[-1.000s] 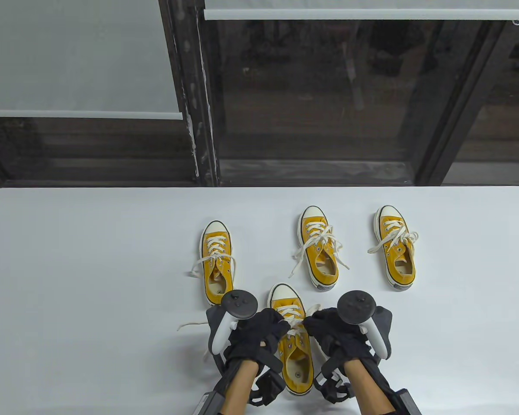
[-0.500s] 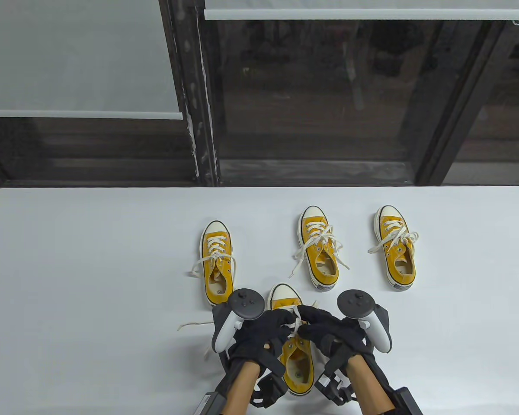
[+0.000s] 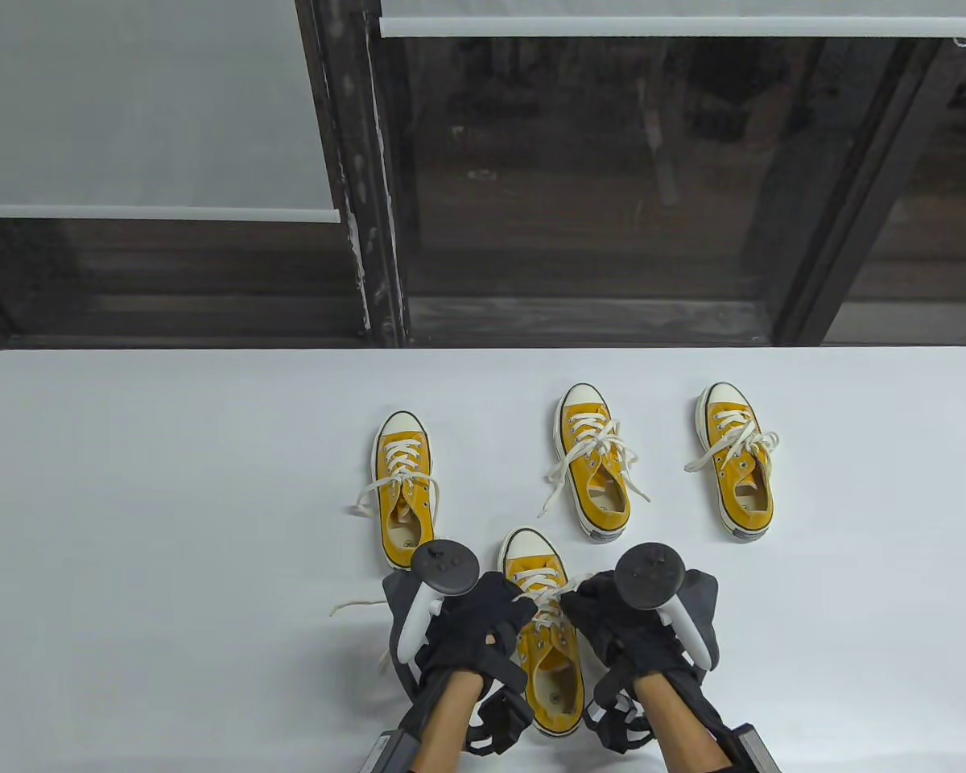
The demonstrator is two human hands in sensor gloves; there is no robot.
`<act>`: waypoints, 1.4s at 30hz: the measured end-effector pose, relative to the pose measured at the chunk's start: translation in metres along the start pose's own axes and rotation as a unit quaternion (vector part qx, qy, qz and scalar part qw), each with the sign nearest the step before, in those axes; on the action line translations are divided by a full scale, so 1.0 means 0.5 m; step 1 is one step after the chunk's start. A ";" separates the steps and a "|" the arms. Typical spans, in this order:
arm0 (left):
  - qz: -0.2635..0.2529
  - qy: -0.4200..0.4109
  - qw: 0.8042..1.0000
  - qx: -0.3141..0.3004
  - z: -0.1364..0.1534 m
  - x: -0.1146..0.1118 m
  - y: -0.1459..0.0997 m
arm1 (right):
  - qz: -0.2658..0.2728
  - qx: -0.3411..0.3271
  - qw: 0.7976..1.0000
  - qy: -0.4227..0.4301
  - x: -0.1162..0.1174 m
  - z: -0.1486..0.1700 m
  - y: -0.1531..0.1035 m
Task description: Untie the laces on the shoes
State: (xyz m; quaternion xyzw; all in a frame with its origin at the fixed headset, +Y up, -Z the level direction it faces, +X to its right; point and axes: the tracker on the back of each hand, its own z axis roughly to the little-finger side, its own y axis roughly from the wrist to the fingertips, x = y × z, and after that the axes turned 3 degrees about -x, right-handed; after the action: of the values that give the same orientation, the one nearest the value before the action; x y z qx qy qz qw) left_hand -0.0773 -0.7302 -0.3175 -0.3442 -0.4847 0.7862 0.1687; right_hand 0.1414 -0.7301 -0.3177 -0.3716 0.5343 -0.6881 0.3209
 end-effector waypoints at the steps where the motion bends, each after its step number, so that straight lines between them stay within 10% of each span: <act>1: -0.005 0.007 1.000 -0.003 -0.002 0.001 0.000 | -0.008 0.000 1.000 0.007 0.001 -0.003 0.000; 6: 0.059 -0.028 0.996 -0.066 -0.016 -0.009 0.008 | -0.100 -0.021 0.989 0.111 0.010 0.003 0.009; 15: -0.031 0.039 0.999 0.011 -0.001 0.001 0.002 | 0.063 0.027 0.998 -0.012 -0.020 0.009 -0.006; 24: -0.063 -0.024 0.997 0.044 0.023 0.041 -0.006 | 0.047 0.068 0.989 0.119 -0.065 0.073 0.011; 36: -0.075 -0.182 0.980 -0.024 0.068 0.172 -0.075 | -0.039 -0.059 0.882 0.465 -0.176 0.144 -0.005; 42: -0.118 -0.231 0.966 -0.014 0.106 0.220 -0.106 | 0.017 -0.046 0.883 0.466 -0.205 0.168 -0.026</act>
State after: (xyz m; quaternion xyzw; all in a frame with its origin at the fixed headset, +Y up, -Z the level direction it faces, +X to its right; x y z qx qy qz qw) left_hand -0.1959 -0.6737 -0.2969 -0.0960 -0.5589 0.8119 0.1386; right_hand 0.2656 -0.6826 -0.3095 -0.0133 0.6599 -0.7507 0.0289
